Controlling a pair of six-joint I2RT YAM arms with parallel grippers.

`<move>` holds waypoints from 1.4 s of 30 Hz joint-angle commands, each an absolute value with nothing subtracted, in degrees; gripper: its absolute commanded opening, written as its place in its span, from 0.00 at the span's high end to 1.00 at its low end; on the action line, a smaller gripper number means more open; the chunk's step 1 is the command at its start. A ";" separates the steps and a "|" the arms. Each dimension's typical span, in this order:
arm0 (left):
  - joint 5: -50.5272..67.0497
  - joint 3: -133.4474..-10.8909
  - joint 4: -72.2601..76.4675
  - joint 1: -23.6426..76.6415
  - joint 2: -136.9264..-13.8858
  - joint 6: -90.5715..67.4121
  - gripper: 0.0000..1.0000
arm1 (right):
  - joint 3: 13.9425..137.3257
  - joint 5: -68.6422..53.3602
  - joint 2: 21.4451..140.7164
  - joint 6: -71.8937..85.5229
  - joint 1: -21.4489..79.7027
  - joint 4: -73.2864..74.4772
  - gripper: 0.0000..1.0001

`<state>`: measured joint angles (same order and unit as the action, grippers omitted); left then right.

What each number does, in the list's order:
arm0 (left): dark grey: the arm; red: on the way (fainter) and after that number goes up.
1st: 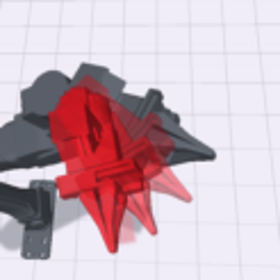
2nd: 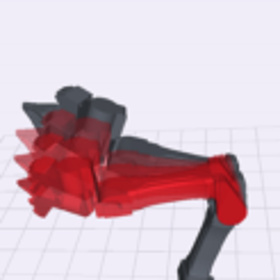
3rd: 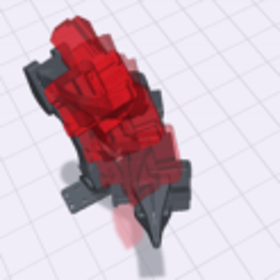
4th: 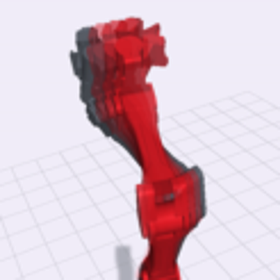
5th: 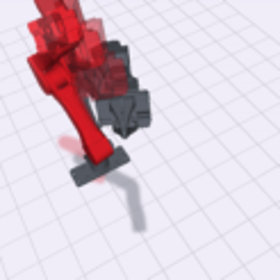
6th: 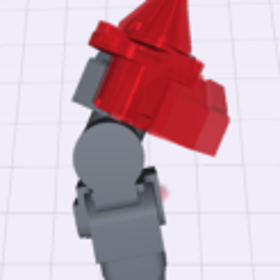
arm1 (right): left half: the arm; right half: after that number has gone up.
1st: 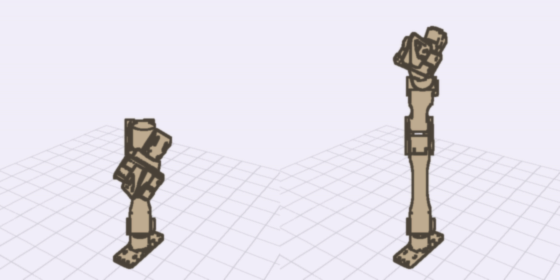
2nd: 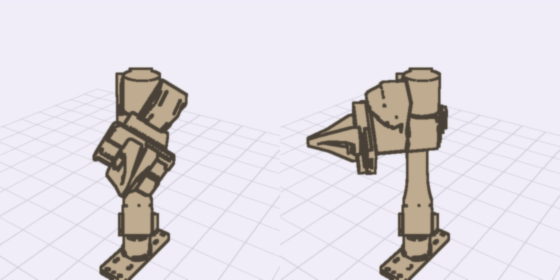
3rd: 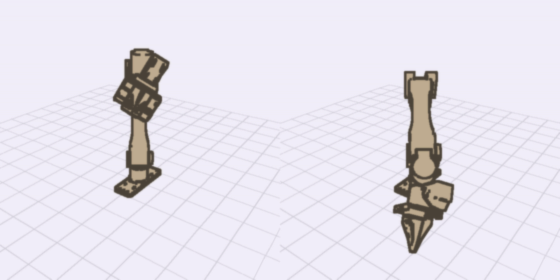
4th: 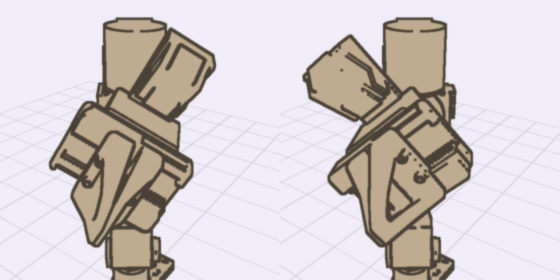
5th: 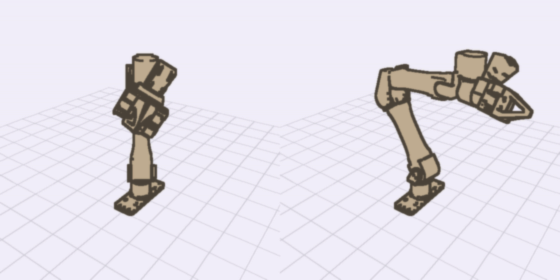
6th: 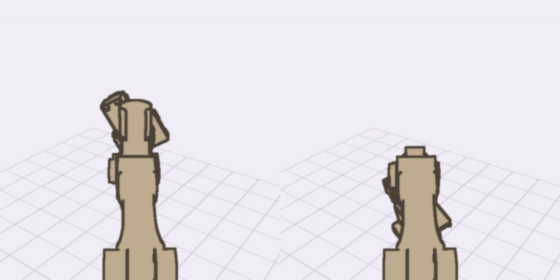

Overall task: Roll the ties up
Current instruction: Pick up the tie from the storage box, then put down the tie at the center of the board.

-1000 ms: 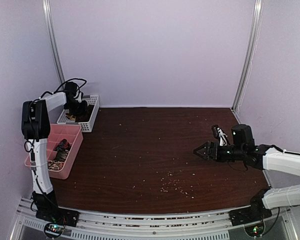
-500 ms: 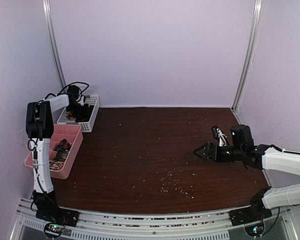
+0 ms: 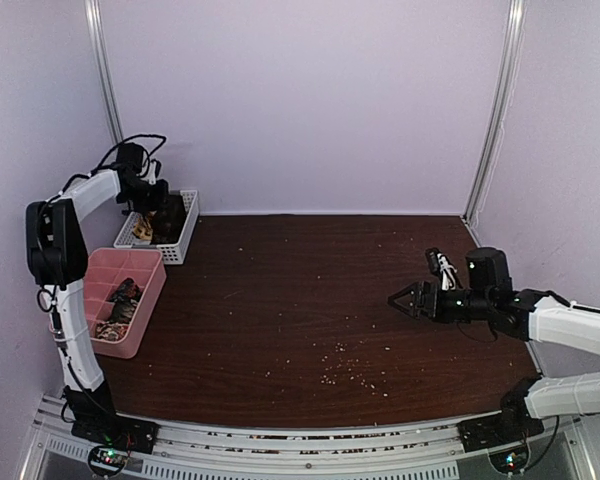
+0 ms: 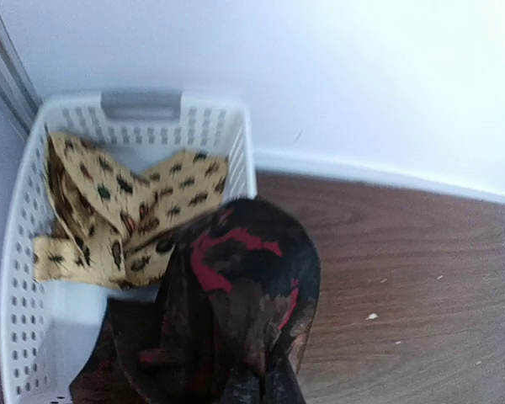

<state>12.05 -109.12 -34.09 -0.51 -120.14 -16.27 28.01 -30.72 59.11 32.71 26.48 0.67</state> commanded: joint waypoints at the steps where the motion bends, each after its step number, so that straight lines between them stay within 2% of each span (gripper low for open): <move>1: 16.16 -112.15 -28.87 3.02 -108.19 -13.69 1.00 | 28.00 -31.77 57.22 33.79 26.07 0.30 0.00; 9: 23.32 -123.62 -28.02 11.97 -99.87 -15.13 1.00 | 27.83 -32.34 54.64 34.51 26.02 0.28 0.00; 15: 30.03 -132.81 -25.24 19.33 -98.87 -18.11 1.00 | 27.01 -32.42 53.02 35.01 26.06 -0.03 0.00; 24: 44.36 -133.98 -7.83 26.60 -102.41 -32.89 1.00 | 26.45 -32.75 51.88 35.45 26.06 -0.59 0.01; 29: 50.56 -124.84 -10.62 30.97 -103.74 -29.66 1.00 | 26.20 -31.99 50.59 34.82 26.02 0.24 0.00; 33: 45.24 -109.71 -16.50 34.31 -99.47 -19.22 1.00 | 25.40 -30.89 49.74 34.10 26.02 0.80 0.00; 40: 40.72 -103.24 -28.91 41.29 -98.36 -5.65 1.00 | 25.87 -31.61 52.42 33.84 26.02 0.28 0.01; 42: 41.54 -97.41 -28.72 40.93 -95.73 -3.05 1.00 | 25.88 -31.60 52.53 34.05 26.02 0.26 0.00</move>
